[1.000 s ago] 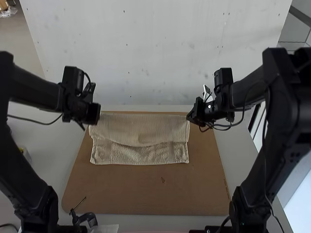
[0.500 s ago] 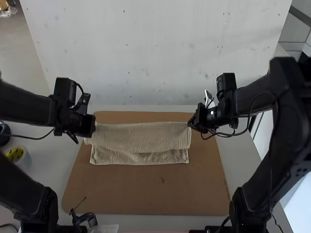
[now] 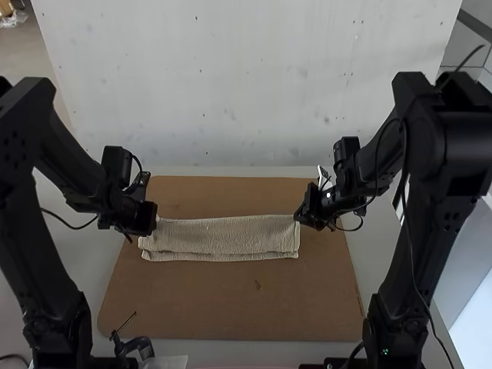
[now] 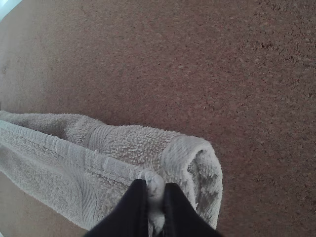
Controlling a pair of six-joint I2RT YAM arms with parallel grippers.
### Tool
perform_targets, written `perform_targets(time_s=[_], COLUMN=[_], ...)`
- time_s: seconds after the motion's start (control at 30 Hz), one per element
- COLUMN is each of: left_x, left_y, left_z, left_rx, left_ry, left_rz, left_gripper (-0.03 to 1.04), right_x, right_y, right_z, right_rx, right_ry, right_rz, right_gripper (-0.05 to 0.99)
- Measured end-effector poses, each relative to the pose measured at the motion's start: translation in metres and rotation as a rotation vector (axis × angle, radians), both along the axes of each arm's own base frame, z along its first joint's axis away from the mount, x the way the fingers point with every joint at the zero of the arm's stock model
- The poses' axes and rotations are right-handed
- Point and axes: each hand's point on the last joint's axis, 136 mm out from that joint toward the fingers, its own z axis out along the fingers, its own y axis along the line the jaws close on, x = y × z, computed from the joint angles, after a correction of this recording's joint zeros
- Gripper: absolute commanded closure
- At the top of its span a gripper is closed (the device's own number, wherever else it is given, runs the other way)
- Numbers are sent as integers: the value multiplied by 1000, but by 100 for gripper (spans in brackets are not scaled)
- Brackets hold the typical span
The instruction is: Fold the towel.
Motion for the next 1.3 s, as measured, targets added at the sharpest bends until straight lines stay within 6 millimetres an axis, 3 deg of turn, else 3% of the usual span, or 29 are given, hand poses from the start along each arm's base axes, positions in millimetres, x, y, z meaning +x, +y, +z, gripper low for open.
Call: perform_targets(time_s=[0.03,0.07,0.13,0.2,0.23,0.3,0.33,0.43,0.5,0.6,0.63,0.7,0.8,0.97,1.07,1.17,1.3], left_x=[2,5,9,14,17,23,26,32,36,39,40,40,30,9,-2,-11,-17], left_y=[0,0,5,13,17,23,24,28,33,43,47,54,65,74,81,90,99], left_z=[-1,-2,-3,0,1,5,7,13,22,59,80,110,133,174,199,205,199], left_rx=[-1,-3,1,8,10,19,22,23,26,68,87,121,157,205,235,253,262], left_ry=[-8,-15,-30,-51,-61,-92,-109,-143,-173,-287,-350,-423,-466,-571,-646,-657,-644], left_rz=[0,1,17,44,56,69,70,80,85,75,78,80,107,133,151,173,188], left_gripper=[86,65,44,26,17,12,9,5,3,3,3,4,4,4,4,4,4], right_x=[0,2,6,10,13,17,18,22,19,9,5,-6,-15,-36,-42,-33,-24], right_y=[0,0,-1,-2,-2,-2,-2,-2,-3,-4,-5,-4,2,4,7,13,17], right_z=[-2,-3,-4,-2,-1,1,3,15,37,74,84,91,75,16,-6,-18,-18], right_rx=[0,0,-8,-12,-15,-19,-21,-25,-26,-27,-27,-29,-38,-66,-81,-89,-90], right_ry=[2,-5,-20,-42,-57,-79,-92,-131,-159,-209,-223,-208,-151,69,161,193,186], right_rz=[0,0,-4,-7,-8,-6,-3,0,-2,-3,-2,5,34,65,90,112,125], right_gripper=[84,77,68,37,26,-1,-5,-5,-5,-4,-4,-3,-3,-3,-3,-3,-2])
